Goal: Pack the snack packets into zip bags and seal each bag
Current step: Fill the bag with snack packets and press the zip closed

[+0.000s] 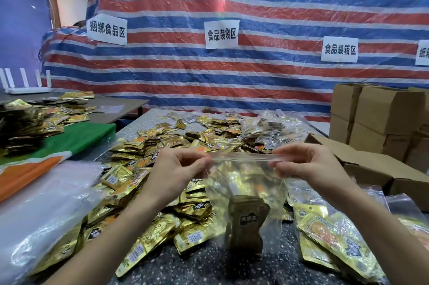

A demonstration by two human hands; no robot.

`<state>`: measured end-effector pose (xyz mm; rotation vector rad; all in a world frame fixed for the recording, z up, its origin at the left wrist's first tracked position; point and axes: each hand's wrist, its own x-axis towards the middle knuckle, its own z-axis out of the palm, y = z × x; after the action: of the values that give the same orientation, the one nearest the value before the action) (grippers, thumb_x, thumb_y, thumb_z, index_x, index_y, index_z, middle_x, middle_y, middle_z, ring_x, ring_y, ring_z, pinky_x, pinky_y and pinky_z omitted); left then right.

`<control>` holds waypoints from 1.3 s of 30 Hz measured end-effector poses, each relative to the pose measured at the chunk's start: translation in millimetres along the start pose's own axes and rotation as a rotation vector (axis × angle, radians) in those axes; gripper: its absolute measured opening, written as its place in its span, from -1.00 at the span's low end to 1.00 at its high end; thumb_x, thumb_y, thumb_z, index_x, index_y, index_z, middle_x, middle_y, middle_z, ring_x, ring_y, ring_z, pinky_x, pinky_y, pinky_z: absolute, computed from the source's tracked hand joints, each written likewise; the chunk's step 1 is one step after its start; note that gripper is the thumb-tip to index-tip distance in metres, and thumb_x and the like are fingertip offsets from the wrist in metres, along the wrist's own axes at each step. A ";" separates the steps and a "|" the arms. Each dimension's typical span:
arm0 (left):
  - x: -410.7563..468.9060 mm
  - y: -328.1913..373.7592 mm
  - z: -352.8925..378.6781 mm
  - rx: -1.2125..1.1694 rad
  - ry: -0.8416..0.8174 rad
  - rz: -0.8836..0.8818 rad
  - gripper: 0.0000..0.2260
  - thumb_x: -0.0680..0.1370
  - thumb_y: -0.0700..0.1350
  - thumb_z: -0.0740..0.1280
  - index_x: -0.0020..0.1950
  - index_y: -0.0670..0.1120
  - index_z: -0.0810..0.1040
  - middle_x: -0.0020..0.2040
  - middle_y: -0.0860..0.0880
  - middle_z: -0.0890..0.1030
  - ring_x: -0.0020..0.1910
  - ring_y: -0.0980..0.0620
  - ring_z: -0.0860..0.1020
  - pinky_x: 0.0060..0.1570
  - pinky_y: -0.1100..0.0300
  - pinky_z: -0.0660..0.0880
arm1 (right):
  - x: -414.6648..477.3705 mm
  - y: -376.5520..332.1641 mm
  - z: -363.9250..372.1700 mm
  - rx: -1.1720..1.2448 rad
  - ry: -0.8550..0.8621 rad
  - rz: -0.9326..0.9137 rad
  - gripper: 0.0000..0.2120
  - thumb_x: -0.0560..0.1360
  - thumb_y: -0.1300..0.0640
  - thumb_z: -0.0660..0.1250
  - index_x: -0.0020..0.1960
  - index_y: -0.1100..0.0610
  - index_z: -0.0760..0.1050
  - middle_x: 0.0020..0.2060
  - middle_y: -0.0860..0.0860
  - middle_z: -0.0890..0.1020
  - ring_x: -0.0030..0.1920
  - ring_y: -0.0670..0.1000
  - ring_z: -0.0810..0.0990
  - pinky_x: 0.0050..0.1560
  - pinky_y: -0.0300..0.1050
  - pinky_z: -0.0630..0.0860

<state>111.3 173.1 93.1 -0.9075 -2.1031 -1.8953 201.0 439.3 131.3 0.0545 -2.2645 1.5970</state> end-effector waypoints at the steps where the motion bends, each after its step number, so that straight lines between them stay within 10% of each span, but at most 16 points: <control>1: -0.8 -1.2 0.5 0.038 0.012 0.003 -0.92 0.51 -0.25 0.46 -0.11 -0.11 0.74 -0.25 -0.07 0.72 -0.28 -0.01 0.69 -0.22 0.26 0.61 | 0.7 1.6 1.0 -0.006 0.009 0.032 -0.75 0.42 0.49 0.43 0.03 0.24 0.65 -0.14 0.20 0.74 -0.10 0.16 0.74 -0.03 -0.02 0.66; 15: -0.7 7.5 10.1 0.199 0.025 0.117 -0.91 0.49 -0.22 0.49 -0.20 -0.10 0.67 -0.32 -0.05 0.64 -0.35 0.04 0.55 -0.34 0.21 0.46 | 2.2 -27.9 70.8 -0.773 -0.086 -0.375 -0.64 0.51 -0.14 0.42 0.28 -0.10 0.55 0.24 -0.22 0.51 0.35 -0.16 0.34 0.46 0.07 0.21; 21: -3.5 8.9 11.3 0.150 -0.019 0.147 -0.97 0.52 -0.16 0.47 -0.10 -0.11 0.68 -0.26 -0.12 0.65 -0.23 -0.17 0.58 -0.21 -0.09 0.51 | 10.9 -31.2 79.0 -0.731 -0.117 -0.424 -0.92 0.52 -0.11 0.42 -0.08 -0.13 0.63 -0.16 -0.32 0.54 0.06 -0.09 0.51 0.24 0.18 0.41; 28: -1.4 4.0 9.0 0.193 -0.043 0.189 -0.95 0.53 -0.16 0.46 -0.12 -0.02 0.67 -0.27 0.06 0.65 -0.30 0.15 0.56 -0.27 0.29 0.48 | 12.3 -29.7 80.3 -0.615 -0.101 -0.413 -0.97 0.47 0.05 0.47 -0.14 -0.06 0.64 -0.19 -0.19 0.67 -0.08 -0.14 0.63 0.02 0.06 0.57; 39: -4.3 6.0 10.8 0.287 -0.021 0.273 -0.93 0.54 -0.21 0.44 -0.11 -0.08 0.61 -0.24 0.06 0.59 -0.24 0.11 0.54 -0.24 0.26 0.48 | 14.6 -32.7 81.2 -0.720 -0.141 -0.376 -0.96 0.48 -0.03 0.42 -0.12 -0.09 0.63 -0.16 -0.21 0.66 -0.05 -0.15 0.61 0.05 0.05 0.57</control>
<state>120.9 182.0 94.1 -1.0833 -2.0665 -1.4160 173.0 355.8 141.9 0.3833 -2.6031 0.5603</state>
